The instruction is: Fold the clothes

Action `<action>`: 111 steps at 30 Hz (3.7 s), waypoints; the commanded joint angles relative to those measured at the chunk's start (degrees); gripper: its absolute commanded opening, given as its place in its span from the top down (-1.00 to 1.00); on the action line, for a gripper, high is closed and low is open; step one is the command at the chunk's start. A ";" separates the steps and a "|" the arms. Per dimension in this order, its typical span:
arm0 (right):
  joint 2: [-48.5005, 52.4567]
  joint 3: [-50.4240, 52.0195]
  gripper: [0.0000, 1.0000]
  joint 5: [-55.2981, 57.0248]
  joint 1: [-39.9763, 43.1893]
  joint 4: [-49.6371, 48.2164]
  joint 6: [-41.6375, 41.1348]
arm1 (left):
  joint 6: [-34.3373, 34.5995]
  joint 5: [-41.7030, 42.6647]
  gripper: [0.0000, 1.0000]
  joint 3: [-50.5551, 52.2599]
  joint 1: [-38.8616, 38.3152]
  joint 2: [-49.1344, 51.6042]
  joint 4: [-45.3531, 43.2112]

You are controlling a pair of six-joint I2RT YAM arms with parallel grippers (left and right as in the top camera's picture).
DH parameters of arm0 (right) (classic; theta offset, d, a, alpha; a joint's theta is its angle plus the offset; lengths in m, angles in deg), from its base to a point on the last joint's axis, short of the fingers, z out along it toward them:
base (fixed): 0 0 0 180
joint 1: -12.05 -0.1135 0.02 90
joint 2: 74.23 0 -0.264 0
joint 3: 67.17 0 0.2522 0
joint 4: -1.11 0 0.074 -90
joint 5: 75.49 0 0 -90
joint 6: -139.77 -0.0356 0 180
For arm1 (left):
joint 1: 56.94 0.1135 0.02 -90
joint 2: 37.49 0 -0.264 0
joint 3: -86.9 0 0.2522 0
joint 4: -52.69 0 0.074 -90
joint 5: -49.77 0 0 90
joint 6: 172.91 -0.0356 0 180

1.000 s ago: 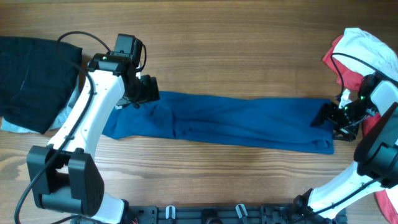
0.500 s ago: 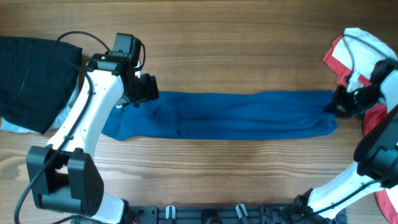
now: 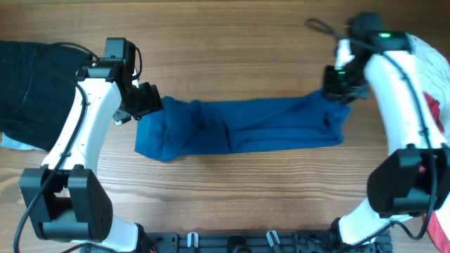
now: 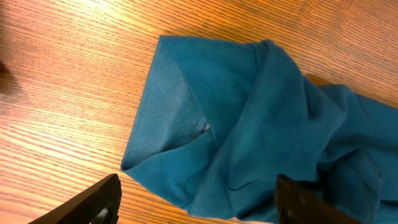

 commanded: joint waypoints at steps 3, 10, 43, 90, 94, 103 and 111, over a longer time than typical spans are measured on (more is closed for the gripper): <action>3.21 3.17 0.91 2.10 -9.70 -1.11 -8.83 | -0.52 0.48 -0.58 -0.09 0.22 -0.50 0.42; 5.88 7.65 0.25 1.68 -16.50 -4.74 -10.08 | -0.52 0.48 -0.59 -0.09 0.24 -0.50 0.68; 10.62 8.52 -0.07 -6.80 -13.92 -25.40 -13.46 | -0.50 0.66 -0.60 -0.09 0.22 -0.50 1.90; -2.12 21.07 0.91 -12.26 -16.92 -21.90 -6.71 | -0.52 0.66 -0.60 -0.09 0.22 -0.50 2.97; -2.05 21.53 0.84 -12.85 -18.34 -21.09 -6.62 | -0.52 0.66 -0.61 -0.09 0.22 -0.50 2.97; -2.05 21.53 0.10 -23.54 -24.55 -20.17 4.90 | -0.52 0.66 -0.61 -0.09 0.22 -0.50 3.56; -7.56 19.91 0.43 -17.35 -23.54 -18.32 -0.72 | -0.55 0.70 -0.74 -0.09 0.22 -0.50 5.64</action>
